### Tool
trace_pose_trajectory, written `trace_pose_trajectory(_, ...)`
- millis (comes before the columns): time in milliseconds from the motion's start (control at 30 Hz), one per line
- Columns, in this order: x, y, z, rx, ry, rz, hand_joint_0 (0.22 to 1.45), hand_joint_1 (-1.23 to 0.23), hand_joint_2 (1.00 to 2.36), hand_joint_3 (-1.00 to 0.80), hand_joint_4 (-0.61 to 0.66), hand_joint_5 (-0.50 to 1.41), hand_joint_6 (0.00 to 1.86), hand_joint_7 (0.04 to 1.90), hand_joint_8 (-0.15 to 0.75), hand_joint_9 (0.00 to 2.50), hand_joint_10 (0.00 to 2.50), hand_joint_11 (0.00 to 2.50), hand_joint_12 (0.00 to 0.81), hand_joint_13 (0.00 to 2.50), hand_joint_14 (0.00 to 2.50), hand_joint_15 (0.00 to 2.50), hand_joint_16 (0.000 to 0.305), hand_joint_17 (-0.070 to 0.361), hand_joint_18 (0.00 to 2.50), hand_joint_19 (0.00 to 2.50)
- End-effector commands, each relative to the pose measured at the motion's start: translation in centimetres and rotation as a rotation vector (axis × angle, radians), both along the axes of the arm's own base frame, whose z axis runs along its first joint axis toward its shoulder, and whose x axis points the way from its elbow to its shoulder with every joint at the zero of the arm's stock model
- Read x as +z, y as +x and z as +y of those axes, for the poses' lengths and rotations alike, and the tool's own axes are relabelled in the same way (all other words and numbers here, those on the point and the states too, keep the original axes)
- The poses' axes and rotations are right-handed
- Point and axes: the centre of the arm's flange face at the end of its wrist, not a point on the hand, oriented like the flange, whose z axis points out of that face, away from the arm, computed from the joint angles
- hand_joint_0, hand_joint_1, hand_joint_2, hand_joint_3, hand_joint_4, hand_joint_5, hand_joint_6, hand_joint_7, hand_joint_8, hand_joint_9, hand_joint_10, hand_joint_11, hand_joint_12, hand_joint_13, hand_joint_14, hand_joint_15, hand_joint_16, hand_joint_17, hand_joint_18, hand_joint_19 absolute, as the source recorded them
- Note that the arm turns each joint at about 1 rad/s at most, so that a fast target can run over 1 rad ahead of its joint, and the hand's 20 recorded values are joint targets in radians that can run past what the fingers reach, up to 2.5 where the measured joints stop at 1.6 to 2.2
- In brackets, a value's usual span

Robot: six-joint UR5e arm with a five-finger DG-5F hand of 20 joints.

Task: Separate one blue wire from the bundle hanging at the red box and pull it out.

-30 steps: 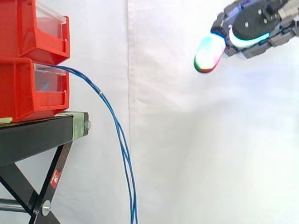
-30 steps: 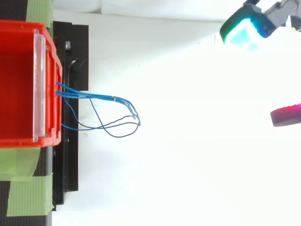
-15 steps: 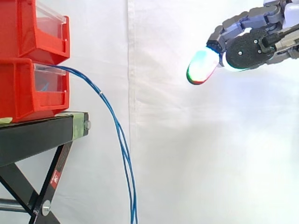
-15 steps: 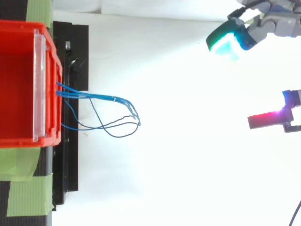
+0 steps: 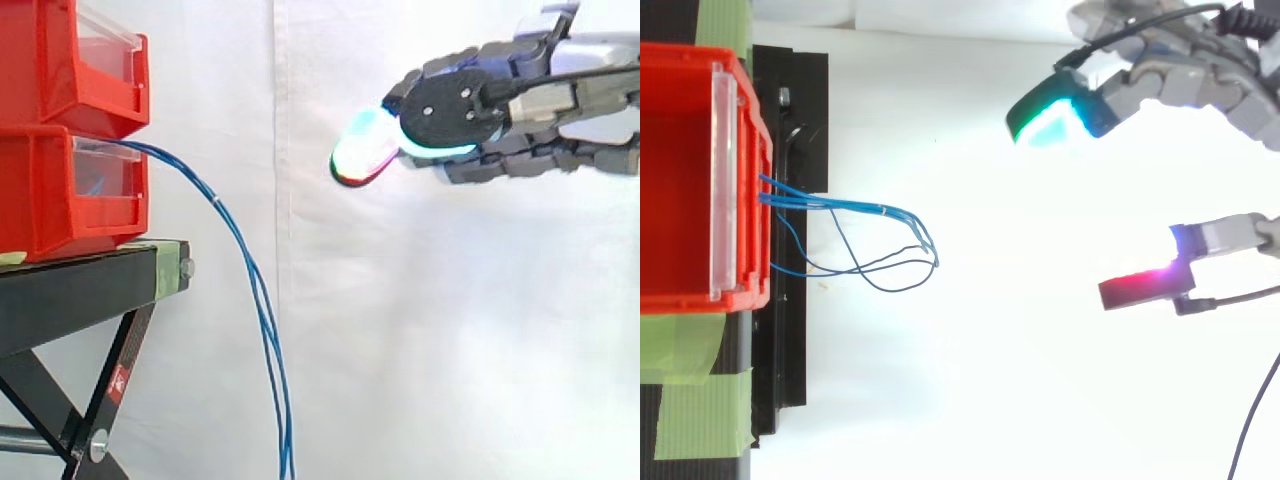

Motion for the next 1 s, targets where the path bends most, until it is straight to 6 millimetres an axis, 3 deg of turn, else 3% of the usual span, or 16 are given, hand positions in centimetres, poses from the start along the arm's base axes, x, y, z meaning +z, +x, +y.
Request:
trace_pose_trajectory(0,-2.3,1.4,0.1,0.001,0.049,-0.038,0.54,-0.71,1.00,-0.50,0.20,-0.20,0.50,0.85,0.230,0.22,0.00,0.00,0.347,0.09,0.00,0.07,0.062,0.139,0.00,0.06)
trace_pose_trajectory(200,-3.4,2.6,0.3,0.006,0.103,-0.115,0.54,-0.70,1.00,-0.50,0.20,-0.20,0.50,0.86,0.230,0.23,0.00,0.00,0.347,0.10,0.00,0.07,0.062,0.139,0.00,0.06)
trace_pose_trajectory(967,-5.4,3.4,-1.0,-0.087,0.099,-0.114,0.54,-0.71,1.00,-0.50,0.22,-0.19,0.50,0.84,0.238,0.27,0.00,0.00,0.352,0.15,0.00,0.06,0.061,0.138,0.01,0.06)
